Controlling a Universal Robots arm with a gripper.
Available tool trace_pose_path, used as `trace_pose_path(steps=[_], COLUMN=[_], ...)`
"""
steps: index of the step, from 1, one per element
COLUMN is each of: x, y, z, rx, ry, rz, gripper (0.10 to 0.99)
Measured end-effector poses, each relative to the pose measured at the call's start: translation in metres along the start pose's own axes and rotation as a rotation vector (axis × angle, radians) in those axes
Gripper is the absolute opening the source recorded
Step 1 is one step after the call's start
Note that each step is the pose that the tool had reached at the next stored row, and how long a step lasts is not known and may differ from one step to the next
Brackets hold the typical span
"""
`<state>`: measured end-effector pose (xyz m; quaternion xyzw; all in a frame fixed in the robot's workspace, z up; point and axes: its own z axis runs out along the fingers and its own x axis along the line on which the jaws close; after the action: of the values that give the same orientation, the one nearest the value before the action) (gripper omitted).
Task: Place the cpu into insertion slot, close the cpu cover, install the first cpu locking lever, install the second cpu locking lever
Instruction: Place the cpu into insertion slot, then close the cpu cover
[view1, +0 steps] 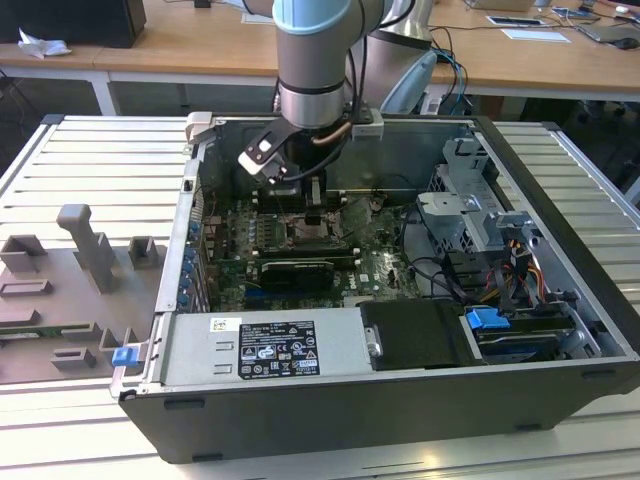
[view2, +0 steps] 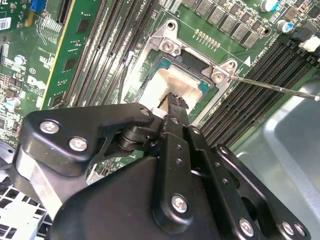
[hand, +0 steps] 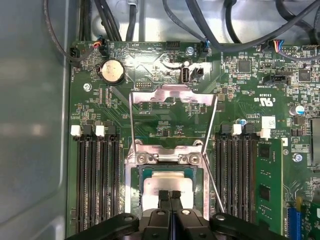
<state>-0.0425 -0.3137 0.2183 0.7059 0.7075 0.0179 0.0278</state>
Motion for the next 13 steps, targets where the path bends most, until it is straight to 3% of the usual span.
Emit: trace_pose_path(steps=[4, 6, 8, 11, 13], x=[0.0000, 0.0000, -0.0001, -0.0001, -0.0002], y=[0.0016, 0.0104, 0.0116, 0.0120, 0.0125], z=[-0.0013, -0.0008, -0.0012, -0.0062, -0.0137], rx=[0.002, 0.009, 0.010, 0.009, 0.009], ry=[0.0001, 0.0001, -0.0003, 0.0000, 0.0000], rz=[0.000, 0.000, 0.000, 0.000, 0.000], gripper=[0.106, 0.106, 0.106, 0.106, 0.106])
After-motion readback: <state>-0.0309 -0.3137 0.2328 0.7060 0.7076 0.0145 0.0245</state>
